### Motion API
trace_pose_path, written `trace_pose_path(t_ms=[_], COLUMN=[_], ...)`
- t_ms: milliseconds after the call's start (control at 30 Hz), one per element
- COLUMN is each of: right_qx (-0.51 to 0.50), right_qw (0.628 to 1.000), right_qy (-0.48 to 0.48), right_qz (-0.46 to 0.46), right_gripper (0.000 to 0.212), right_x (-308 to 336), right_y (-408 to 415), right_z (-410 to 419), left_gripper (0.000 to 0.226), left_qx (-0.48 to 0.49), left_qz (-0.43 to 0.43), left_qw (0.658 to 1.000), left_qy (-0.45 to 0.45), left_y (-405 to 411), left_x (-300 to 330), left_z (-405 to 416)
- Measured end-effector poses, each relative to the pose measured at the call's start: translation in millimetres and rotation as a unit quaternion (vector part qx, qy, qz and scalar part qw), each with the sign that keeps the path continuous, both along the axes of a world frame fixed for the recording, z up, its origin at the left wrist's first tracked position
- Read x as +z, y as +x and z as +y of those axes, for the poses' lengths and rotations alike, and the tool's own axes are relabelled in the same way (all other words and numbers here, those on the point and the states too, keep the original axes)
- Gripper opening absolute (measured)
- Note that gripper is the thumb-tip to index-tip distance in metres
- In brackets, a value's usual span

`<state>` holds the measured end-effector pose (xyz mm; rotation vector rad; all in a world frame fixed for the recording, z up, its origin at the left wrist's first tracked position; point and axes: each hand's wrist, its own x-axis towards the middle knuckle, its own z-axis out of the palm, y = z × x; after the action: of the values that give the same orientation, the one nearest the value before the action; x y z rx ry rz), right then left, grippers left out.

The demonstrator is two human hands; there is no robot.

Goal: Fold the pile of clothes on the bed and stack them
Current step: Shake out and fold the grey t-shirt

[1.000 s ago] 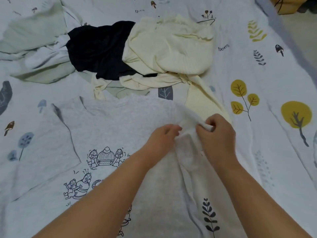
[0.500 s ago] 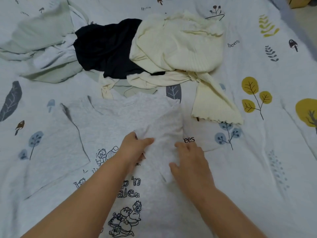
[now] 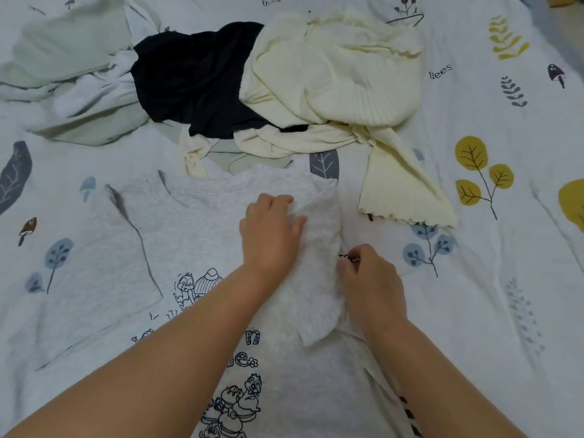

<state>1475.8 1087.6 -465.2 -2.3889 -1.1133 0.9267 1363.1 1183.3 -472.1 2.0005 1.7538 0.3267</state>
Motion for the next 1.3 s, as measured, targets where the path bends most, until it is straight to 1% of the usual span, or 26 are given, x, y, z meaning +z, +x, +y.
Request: trace_pose_path(t_ms=[67, 133, 167, 200, 300, 333, 367, 400, 467, 500, 533, 567, 600, 633, 667, 700, 767, 833, 933, 1000, 1133, 1200, 1300], right_qx=[0.011, 0.028, 0.031, 0.025, -0.002, 0.004, 0.015, 0.027, 0.063, 0.088, 0.117, 0.157, 0.21, 0.264, 0.308, 0.335, 0.35, 0.352, 0.349, 0.327, 0.235, 0.211, 0.192], right_qw=[1.0, 0.998, 0.998, 0.999, 1.0, 0.999, 0.998, 0.996, 0.986, 0.977, 0.964, 0.95, 0.938, 0.931, 0.922, 0.918, 0.912, 0.91, 0.916, 0.928, 0.964, 0.971, 0.972], right_qy=[-0.01, -0.017, -0.021, -0.02, -0.01, -0.009, -0.002, 0.012, 0.066, 0.105, 0.143, 0.159, 0.152, 0.11, 0.065, 0.027, -0.026, -0.042, -0.046, -0.027, 0.013, -0.005, -0.056], right_qz=[0.024, 0.05, 0.049, 0.039, -0.016, -0.036, -0.058, -0.086, -0.137, -0.162, -0.193, -0.218, -0.23, -0.227, -0.226, -0.213, -0.213, -0.214, -0.193, -0.176, -0.123, -0.111, -0.121], right_gripper=[0.013, 0.012, 0.012, 0.013, 0.015, 0.013, 0.012, 0.016, 0.04, 0.05, 0.056, 0.06, 0.063, 0.065, 0.067, 0.067, 0.065, 0.064, 0.064, 0.061, 0.056, 0.055, 0.056], right_x=[-4, -9, -10, -10, -10, -9, -9, -9, -9, -10, -12, -13, -16, -18, -25, -33, -47, -49, -36, -21, 5, 13, 19], right_y=[-2, -4, -4, -3, -1, -1, -1, -2, -8, -12, -17, -23, -27, -30, -30, -28, -23, -22, -22, -20, -20, -21, -23], right_z=[3, 4, 4, 5, 4, 3, 2, -1, -7, -9, -11, -11, -11, -9, -9, -9, -10, -8, -7, -11, -39, -61, -99], left_gripper=[0.04, 0.026, 0.019, 0.016, 0.012, 0.014, 0.02, 0.029, 0.042, 0.046, 0.05, 0.054, 0.056, 0.059, 0.061, 0.064, 0.064, 0.061, 0.064, 0.062, 0.057, 0.055, 0.054], left_qx=[-0.038, -0.082, -0.091, -0.081, -0.008, 0.005, 0.006, -0.003, -0.051, -0.093, -0.145, -0.208, -0.264, -0.298, -0.305, -0.291, -0.259, -0.259, -0.247, -0.219, -0.152, -0.116, -0.077], left_qz=[0.043, 0.087, 0.088, 0.075, 0.029, 0.023, 0.018, 0.007, -0.027, -0.025, 0.0, 0.043, 0.093, 0.14, 0.181, 0.207, 0.228, 0.224, 0.209, 0.188, 0.134, 0.129, 0.132], left_qw=[0.998, 0.992, 0.991, 0.993, 0.999, 0.999, 0.998, 0.996, 0.987, 0.98, 0.973, 0.962, 0.948, 0.938, 0.933, 0.934, 0.939, 0.94, 0.946, 0.957, 0.979, 0.984, 0.987], left_qy=[-0.025, -0.04, -0.039, -0.031, 0.013, 0.035, 0.062, 0.091, 0.152, 0.174, 0.182, 0.173, 0.149, 0.111, 0.063, 0.025, -0.006, -0.014, -0.036, -0.031, -0.03, -0.037, -0.042], left_y=[19, 29, 31, 31, 35, 35, 33, 29, 13, 3, -8, -20, -32, -43, -53, -62, -71, -70, -68, -77, -114, -139, -179], left_x=[-6, -14, -16, -17, -12, -10, -9, -8, -6, -7, -10, -15, -21, -27, -33, -39, -48, -50, -39, -25, 3, 13, 27], left_z=[10, 18, 21, 23, 28, 27, 23, 17, 2, -7, -16, -23, -27, -28, -28, -26, -21, -20, -21, -26, -53, -75, -113])
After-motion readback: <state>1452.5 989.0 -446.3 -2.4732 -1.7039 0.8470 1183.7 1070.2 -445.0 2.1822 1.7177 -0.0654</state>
